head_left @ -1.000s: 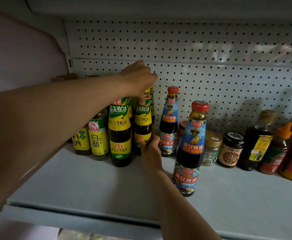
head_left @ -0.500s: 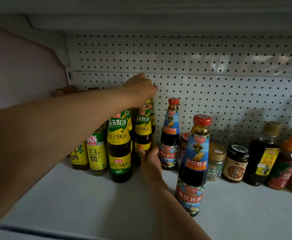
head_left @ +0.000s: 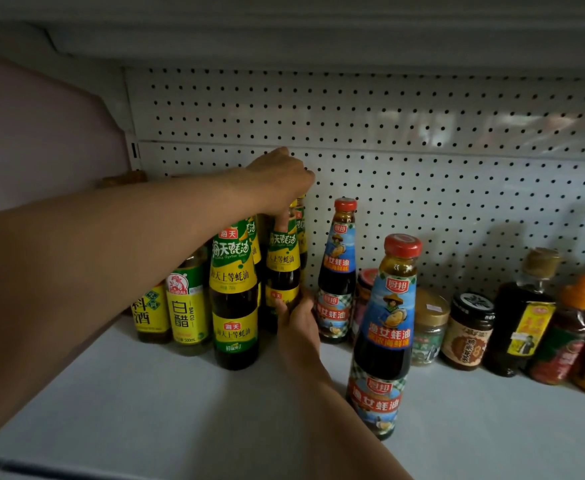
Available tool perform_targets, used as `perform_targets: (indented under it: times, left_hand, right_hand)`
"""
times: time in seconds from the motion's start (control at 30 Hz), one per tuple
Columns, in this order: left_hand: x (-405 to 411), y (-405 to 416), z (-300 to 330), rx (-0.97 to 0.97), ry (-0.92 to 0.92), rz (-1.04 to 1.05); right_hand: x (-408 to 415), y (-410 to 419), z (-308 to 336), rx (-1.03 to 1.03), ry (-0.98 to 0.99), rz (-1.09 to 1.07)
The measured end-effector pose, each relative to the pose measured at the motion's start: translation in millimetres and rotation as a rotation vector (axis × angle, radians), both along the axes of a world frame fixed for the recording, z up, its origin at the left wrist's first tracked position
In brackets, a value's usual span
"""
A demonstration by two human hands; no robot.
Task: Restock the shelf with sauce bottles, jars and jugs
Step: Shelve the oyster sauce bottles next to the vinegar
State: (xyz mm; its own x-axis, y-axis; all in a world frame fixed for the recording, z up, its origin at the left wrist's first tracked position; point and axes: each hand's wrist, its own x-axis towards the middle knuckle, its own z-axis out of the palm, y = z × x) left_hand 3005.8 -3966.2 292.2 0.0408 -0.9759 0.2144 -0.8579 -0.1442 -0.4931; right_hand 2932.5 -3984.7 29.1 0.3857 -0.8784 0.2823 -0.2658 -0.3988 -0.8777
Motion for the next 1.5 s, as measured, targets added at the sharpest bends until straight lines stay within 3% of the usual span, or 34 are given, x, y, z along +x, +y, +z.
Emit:
perform_targets:
  times: [0.4, 0.57, 0.67, 0.73, 0.83, 0.93, 1.03, 1.2, 1.5]
  left_hand:
    - [-6, 23, -5, -0.081, -0.025, 0.03]
    - [-29, 73, -9, -0.25, 0.45, -0.159]
    - [-49, 94, -17, -0.257, 0.844, -0.294]
    - [-66, 102, -23, -0.242, 1.012, -0.354]
    - [-89, 105, -35, -0.168, 1.153, -0.386]
    - [-105, 104, -48, -0.154, 1.211, -0.415]
    - [-118, 105, -55, -0.163, 1.259, -0.435]
    - [-131, 103, -64, -0.262, 1.202, -0.377]
    - [-114, 103, -56, -0.409, 0.972, -0.257]
  right_hand:
    - [-3, 14, 1, -0.084, -0.025, -0.064]
    - [-20, 44, 15, 0.038, -0.108, -0.067]
    - [-49, 78, 25, -0.08, -0.162, 0.028]
    - [-75, 106, 34, -0.114, -0.248, 0.067]
    - [-114, 128, 38, -0.237, -0.397, -0.133]
    - [-155, 128, 35, -0.368, -0.444, -0.403]
    - [-189, 119, 29, -0.306, -0.432, -0.506]
    - [-205, 104, 9, 0.092, -0.184, -0.232]
    - [-171, 82, 13, 0.098, -0.058, -0.049]
